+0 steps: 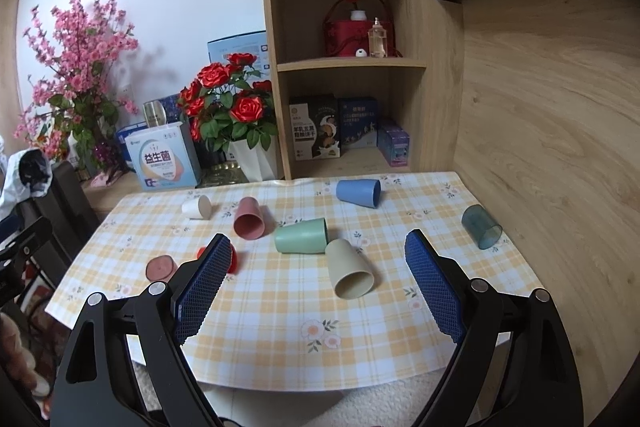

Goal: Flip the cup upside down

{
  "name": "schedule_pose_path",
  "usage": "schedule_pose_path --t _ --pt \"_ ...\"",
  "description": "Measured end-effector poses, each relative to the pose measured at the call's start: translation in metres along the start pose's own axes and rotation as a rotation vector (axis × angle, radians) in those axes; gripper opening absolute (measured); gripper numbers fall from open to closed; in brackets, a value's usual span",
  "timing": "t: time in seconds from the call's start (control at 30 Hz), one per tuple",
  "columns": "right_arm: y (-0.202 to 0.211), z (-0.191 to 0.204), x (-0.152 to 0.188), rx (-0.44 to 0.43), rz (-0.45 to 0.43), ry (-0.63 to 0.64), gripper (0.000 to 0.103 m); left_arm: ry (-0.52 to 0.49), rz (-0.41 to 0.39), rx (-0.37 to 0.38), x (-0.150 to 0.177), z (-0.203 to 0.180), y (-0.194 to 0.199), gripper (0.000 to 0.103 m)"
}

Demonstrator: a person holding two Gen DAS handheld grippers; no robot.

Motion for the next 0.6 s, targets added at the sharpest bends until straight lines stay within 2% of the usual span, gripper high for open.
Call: schedule_pose_path --t 0.6 --pt "0.0055 -0.0002 -0.0038 -0.001 -0.025 -0.011 0.086 -0.004 -0.032 -0.003 -0.0073 -0.0008 0.0098 0.097"
Point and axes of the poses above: each gripper's, at about its wrist camera, not at the fingertips, and y roughly against the way its jaws point, z to its left, x to its underside, the point moved 8 cm from there along -y, roughly the way its jaws point, and after that the axes turned 12 degrees about x, right-handed, at the moved point
